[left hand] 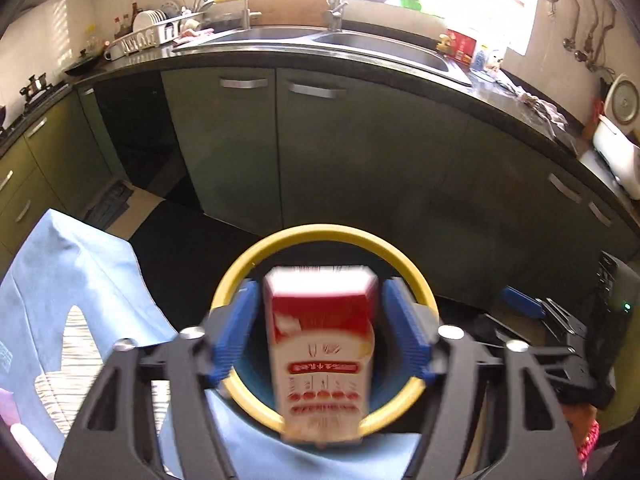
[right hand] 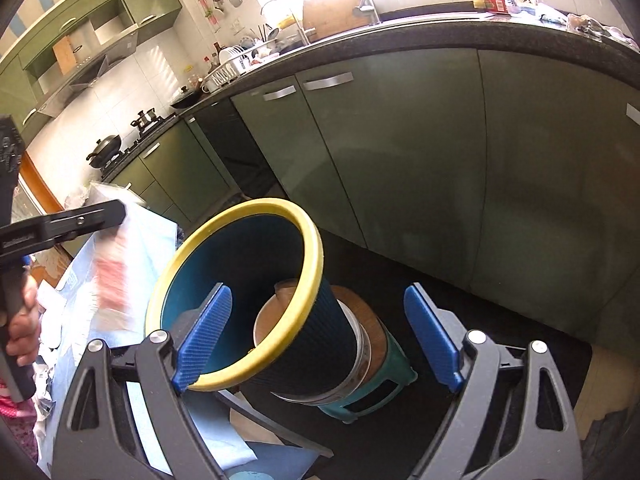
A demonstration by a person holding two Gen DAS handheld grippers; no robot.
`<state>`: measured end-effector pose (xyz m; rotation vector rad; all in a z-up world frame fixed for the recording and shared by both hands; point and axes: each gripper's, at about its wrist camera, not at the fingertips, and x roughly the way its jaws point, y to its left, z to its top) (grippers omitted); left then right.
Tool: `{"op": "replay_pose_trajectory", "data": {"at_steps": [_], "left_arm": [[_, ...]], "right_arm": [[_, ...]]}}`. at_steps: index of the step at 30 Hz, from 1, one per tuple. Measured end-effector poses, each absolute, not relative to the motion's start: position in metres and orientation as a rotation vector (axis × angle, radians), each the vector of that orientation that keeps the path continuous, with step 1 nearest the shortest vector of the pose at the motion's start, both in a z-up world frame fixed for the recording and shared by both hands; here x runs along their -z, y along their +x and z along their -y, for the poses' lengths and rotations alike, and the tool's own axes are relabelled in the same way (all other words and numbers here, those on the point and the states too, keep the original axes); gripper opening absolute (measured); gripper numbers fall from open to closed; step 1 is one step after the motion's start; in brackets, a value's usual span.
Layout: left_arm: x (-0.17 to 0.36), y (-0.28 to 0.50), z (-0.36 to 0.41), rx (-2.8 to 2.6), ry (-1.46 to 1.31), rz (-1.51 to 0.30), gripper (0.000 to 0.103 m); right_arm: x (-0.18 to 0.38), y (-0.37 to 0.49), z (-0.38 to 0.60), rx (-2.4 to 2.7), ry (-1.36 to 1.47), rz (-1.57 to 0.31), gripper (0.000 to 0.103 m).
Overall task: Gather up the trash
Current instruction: 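Carry the milk carton over the bin and open the left tool, then grasp the purple cream box with the right tool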
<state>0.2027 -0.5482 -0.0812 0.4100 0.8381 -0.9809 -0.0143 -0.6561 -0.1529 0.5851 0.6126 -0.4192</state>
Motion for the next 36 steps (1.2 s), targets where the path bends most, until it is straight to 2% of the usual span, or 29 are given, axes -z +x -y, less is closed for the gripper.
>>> {"op": "replay_pose_trajectory", "data": {"at_steps": [7, 17, 29, 36], "left_arm": [[0.051, 0.191, 0.508, 0.953, 0.391, -0.764, 0.078], [0.003, 0.183, 0.359, 0.816, 0.262, -0.694, 0.084], [0.005, 0.201, 0.122, 0.417, 0.098, -0.643, 0.088], [0.028, 0.215, 0.047, 0.344, 0.039, -0.656, 0.088]], "right_arm": [[0.153, -0.008, 0.651, 0.405, 0.58, -0.622, 0.084], [0.144, 0.025, 0.62, 0.317, 0.52, -0.664, 0.084], [0.099, 0.105, 0.52, 0.055, 0.327, -0.726, 0.084], [0.064, 0.177, 0.427, -0.316, 0.159, -0.726, 0.084]]}}
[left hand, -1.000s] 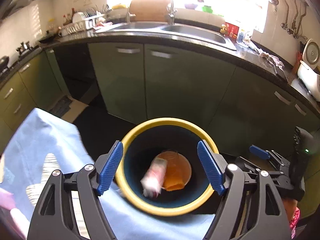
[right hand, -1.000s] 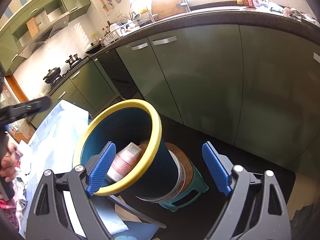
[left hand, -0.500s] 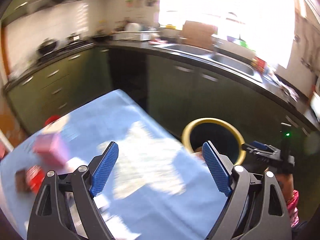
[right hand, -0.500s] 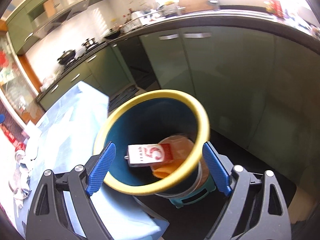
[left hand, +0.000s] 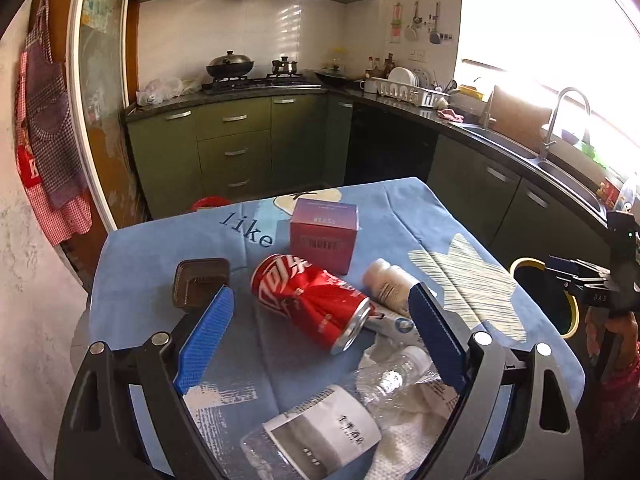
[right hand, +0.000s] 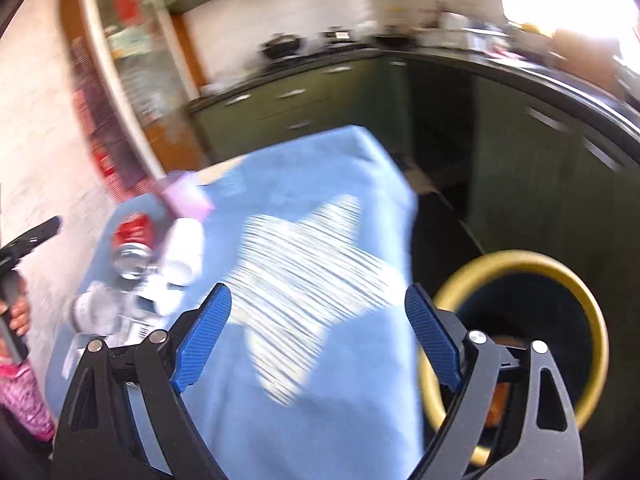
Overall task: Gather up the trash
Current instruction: 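Grasp the purple cream box with the right tool, then carry the purple box over the bin and open the right tool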
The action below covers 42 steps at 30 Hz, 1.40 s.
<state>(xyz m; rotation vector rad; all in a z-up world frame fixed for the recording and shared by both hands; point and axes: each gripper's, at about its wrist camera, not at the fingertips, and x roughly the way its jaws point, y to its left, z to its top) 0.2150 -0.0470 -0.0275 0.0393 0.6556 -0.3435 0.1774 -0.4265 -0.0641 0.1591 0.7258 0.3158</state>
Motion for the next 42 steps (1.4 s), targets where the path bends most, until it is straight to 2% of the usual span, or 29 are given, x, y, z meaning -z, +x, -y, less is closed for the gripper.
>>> {"op": "replay_pose_trajectory", "data": {"at_steps": [6, 13, 18, 25, 27, 28, 35, 42], "left_arm": [[0.047, 0.225, 0.026, 0.35, -0.028, -0.674, 0.089], [0.061, 0.237, 0.014, 0.367, -0.087, -0.694, 0.092], [0.068, 0.24, 0.019, 0.368, -0.073, -0.716, 0.092], [0.07, 0.24, 0.025, 0.389, -0.051, -0.717, 0.094], [0.071, 0.24, 0.025, 0.396, -0.053, -0.718, 0.094], [0.071, 0.24, 0.025, 0.398, -0.054, -0.719, 0.094], [0.072, 0.239, 0.025, 0.402, -0.058, -0.721, 0.095], [0.072, 0.236, 0.032, 0.427, -0.05, -0.716, 0.095]], "right_arm": [[0.049, 0.241, 0.346, -0.578, -0.053, -0.722, 0.089], [0.065, 0.329, 0.275, -0.727, -0.236, -0.763, 0.091], [0.077, 0.374, 0.248, -0.778, -0.277, -0.797, 0.091], [0.091, 0.395, 0.221, -0.824, -0.31, -0.829, 0.091], [0.094, 0.394, 0.217, -0.834, -0.307, -0.844, 0.076], [0.095, 0.395, 0.215, -0.845, -0.302, -0.858, 0.058], [0.083, 0.381, 0.229, -0.786, -0.258, -0.838, 0.051], [0.04, 0.336, 0.282, -0.663, -0.15, -0.761, 0.051]]}}
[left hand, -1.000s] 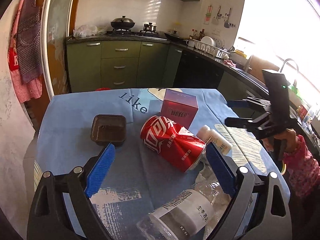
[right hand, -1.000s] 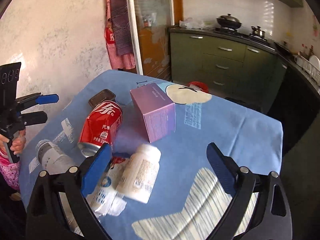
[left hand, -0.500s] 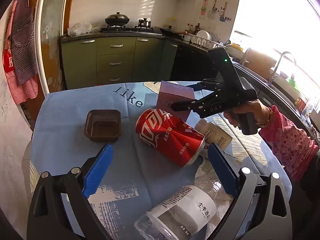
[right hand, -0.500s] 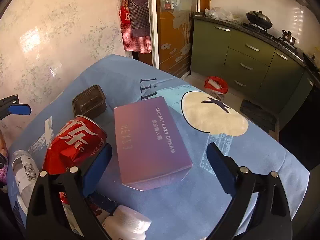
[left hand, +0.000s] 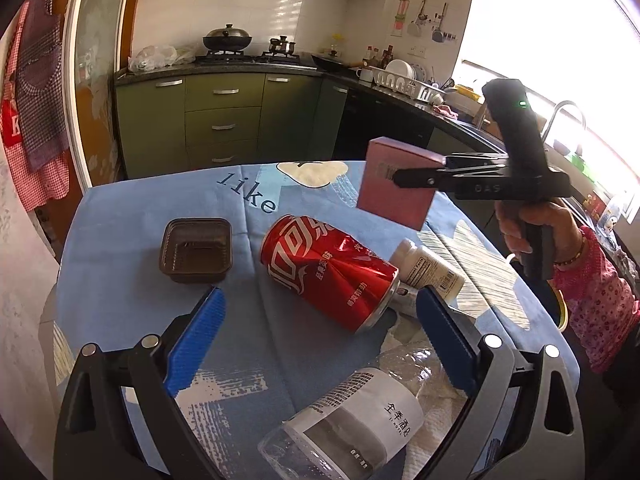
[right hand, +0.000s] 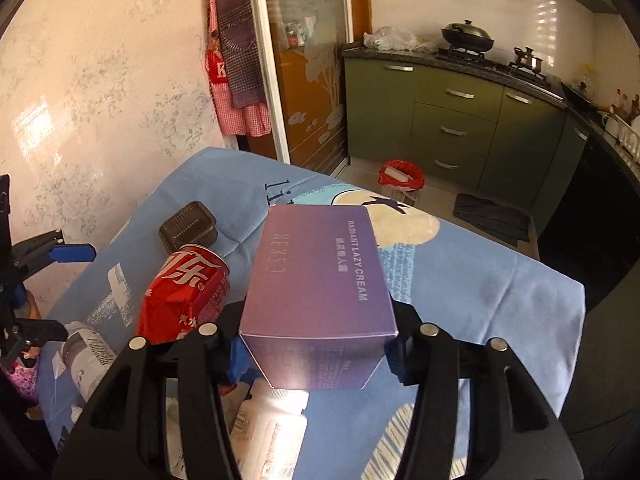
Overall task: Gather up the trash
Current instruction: 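Carry the purple box over the bin and open the right tool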
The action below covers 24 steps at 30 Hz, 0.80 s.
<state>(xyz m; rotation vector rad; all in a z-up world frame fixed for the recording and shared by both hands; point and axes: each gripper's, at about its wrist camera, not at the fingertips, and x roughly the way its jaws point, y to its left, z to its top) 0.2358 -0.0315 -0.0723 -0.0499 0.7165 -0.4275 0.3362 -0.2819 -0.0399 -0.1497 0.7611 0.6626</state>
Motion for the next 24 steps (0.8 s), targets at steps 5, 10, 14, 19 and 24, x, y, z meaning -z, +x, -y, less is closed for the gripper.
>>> {"op": "replay_pose_trajectory", "data": {"at_steps": [5, 10, 14, 19, 24], "left_arm": [[0.072, 0.231, 0.038, 0.459, -0.033, -0.706, 0.095], [0.068, 0.225, 0.048, 0.511, -0.022, -0.7, 0.095], [0.065, 0.217, 0.062, 0.566, -0.023, -0.714, 0.095], [0.055, 0.21, 0.09, 0.619, 0.008, -0.722, 0.095], [0.037, 0.209, 0.117, 0.681, -0.026, -0.697, 0.095]], "right_arm": [[0.012, 0.282, 0.338, -0.515, -0.069, -0.698, 0.051], [0.005, 0.219, 0.418, -0.292, 0.051, -0.685, 0.051], [0.013, 0.166, 0.483, -0.067, 0.113, -0.693, 0.051], [0.031, 0.118, 0.546, 0.127, 0.171, -0.693, 0.051], [0.055, 0.098, 0.582, 0.184, 0.174, -0.685, 0.051]]}}
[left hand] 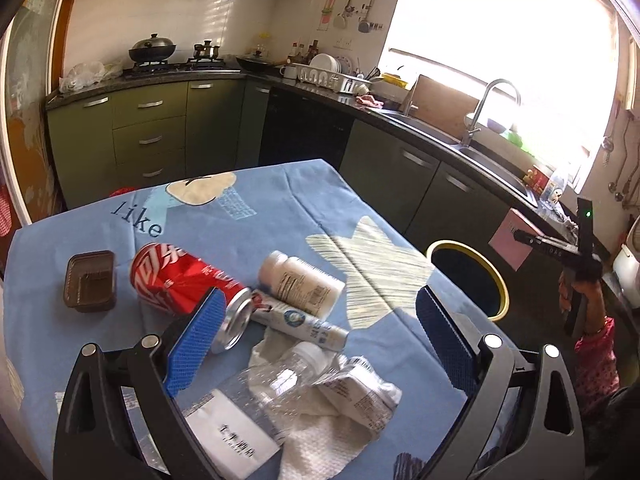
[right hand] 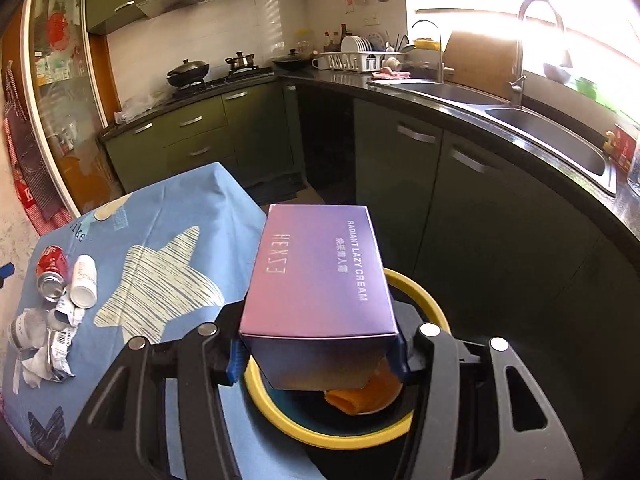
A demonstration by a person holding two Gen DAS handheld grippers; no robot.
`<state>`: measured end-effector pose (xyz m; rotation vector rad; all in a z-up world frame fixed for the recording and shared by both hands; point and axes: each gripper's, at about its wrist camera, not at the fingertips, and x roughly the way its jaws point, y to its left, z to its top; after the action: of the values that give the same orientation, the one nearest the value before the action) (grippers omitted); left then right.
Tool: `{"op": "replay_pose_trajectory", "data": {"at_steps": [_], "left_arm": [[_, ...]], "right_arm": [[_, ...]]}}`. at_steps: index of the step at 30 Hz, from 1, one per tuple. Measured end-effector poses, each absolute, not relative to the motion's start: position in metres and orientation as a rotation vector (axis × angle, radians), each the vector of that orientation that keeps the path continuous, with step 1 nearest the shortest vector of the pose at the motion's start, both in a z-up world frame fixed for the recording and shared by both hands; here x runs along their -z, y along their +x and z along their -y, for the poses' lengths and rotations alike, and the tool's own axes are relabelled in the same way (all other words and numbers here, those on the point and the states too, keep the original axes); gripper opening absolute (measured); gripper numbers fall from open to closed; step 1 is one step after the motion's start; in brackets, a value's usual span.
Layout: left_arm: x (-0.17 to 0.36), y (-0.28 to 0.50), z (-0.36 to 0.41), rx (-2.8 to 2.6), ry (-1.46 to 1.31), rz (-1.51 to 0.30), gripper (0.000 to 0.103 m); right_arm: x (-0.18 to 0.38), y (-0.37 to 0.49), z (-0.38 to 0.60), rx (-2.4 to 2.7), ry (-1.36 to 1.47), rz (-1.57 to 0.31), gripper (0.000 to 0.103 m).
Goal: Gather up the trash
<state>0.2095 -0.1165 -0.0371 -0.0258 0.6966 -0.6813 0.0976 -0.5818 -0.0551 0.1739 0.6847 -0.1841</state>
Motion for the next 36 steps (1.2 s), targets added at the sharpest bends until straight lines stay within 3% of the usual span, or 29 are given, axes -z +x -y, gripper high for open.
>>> {"op": "replay_pose_trajectory", "data": {"at_steps": [15, 17, 36], "left_arm": [[0.04, 0.244, 0.184, 0.695, -0.002, -0.721, 0.095], [0.045, 0.248, 0.189, 0.694, 0.009, -0.737, 0.095], [0.053, 0.22, 0.168, 0.633, 0.085, -0.841, 0.095]], "right_arm": [[0.122, 0.112, 0.632, 0.146, 0.311, -0.743, 0.053], [0.127, 0.114, 0.632, 0.153, 0.307, -0.747, 0.063], [0.095, 0.085, 0.595, 0.112, 0.28, -0.681, 0.071]]}}
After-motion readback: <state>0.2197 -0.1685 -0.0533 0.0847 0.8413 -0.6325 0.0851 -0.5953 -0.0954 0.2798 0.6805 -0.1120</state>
